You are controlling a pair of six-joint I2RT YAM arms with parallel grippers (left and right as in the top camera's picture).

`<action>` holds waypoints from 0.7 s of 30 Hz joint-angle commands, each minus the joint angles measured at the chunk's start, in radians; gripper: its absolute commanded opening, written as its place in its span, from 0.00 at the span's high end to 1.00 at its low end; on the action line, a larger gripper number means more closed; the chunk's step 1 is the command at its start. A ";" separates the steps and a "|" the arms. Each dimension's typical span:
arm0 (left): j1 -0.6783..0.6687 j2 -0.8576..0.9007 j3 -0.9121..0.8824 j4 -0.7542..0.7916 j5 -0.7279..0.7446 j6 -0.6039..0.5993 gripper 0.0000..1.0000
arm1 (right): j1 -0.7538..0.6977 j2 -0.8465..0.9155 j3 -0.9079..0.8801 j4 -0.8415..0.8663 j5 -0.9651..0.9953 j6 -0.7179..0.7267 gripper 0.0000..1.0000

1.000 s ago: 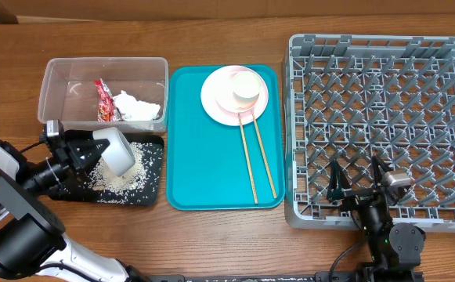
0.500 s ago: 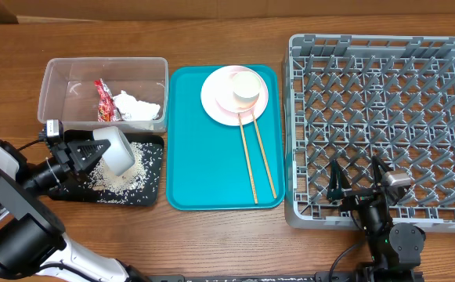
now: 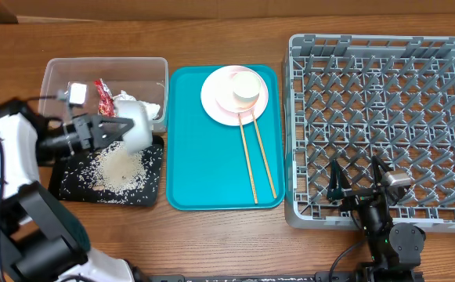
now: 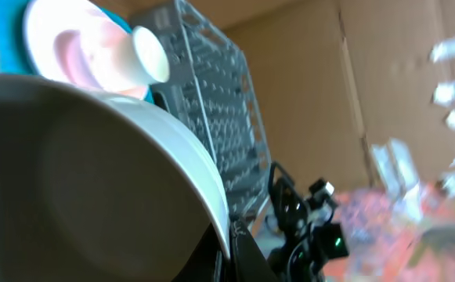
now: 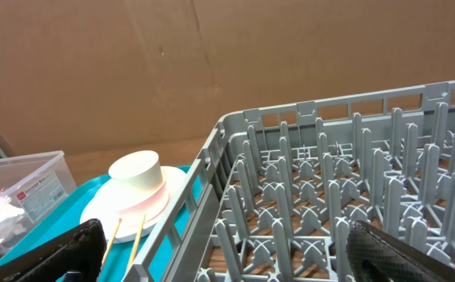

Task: Sort waste into correct bins and load items into the dishwasher
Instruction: 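Tilt the bowl with the left gripper to dump rice onto the black tray, then carry the empty bowl with the left gripper toward the dish rack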

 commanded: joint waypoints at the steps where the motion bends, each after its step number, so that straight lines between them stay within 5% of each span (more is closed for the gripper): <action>1: -0.085 -0.073 0.039 0.071 -0.077 -0.208 0.96 | -0.003 -0.008 -0.011 0.006 0.001 -0.005 0.00; 7: -0.287 -0.151 0.038 0.318 -0.506 -0.674 0.96 | -0.003 -0.008 -0.011 0.006 0.001 -0.006 0.00; 21: -1.007 -0.188 0.010 0.537 -1.312 -1.224 0.96 | -0.003 -0.008 -0.011 0.006 0.001 -0.005 0.00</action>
